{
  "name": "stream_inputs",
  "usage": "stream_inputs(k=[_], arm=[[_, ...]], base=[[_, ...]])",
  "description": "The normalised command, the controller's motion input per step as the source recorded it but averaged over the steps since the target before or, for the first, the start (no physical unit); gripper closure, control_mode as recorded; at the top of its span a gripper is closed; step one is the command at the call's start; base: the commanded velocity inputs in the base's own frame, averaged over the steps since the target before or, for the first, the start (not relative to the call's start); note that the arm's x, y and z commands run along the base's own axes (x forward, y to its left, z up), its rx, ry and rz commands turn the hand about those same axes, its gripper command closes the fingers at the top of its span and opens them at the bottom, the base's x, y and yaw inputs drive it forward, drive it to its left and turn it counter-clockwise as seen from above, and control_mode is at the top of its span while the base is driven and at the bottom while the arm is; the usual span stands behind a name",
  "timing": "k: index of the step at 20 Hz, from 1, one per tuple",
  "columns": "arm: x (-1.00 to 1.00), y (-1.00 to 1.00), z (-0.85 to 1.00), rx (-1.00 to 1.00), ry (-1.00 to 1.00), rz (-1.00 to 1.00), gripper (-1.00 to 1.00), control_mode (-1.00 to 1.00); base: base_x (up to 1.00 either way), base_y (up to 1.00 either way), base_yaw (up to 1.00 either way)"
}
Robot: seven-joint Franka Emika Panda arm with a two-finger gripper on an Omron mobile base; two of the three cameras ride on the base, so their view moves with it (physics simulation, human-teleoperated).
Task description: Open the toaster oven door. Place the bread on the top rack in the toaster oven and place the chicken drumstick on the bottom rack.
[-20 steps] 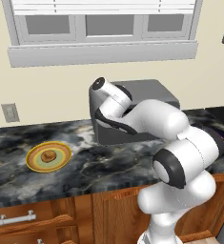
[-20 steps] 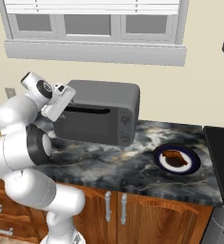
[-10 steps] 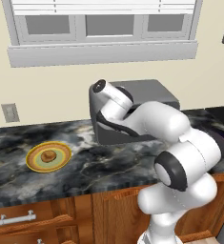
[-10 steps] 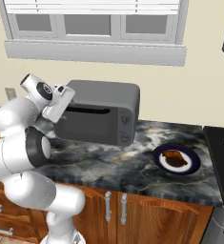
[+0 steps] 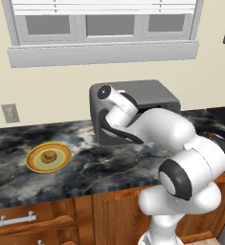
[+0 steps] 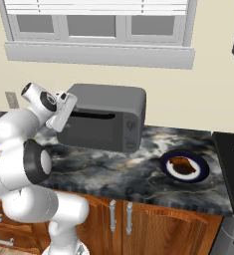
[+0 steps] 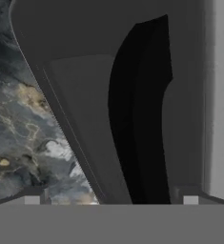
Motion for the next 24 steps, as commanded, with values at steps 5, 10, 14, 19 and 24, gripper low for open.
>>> stream_inputs(k=[5, 10, 14, 19, 24], arm=[[-0.01, 0.0, -0.08, -0.01, 0.0, 0.12, -1.0, -1.0], [-0.11, 0.0, -0.26, -0.03, 0.01, 0.11, -1.0, -1.0], [0.0, 0.01, -0.36, -0.02, 0.08, 0.07, -1.0, -1.0], [0.08, 0.04, -0.36, -0.03, 0.1, 0.04, -1.0, -1.0], [-0.11, 0.11, -0.59, -0.09, 0.12, 0.03, -1.0, -1.0]], base=[[0.0, 0.0, 0.0], [0.0, 0.0, 0.0], [0.0, 0.0, 0.0], [0.0, 0.0, 0.0], [0.0, 0.0, 0.0]])
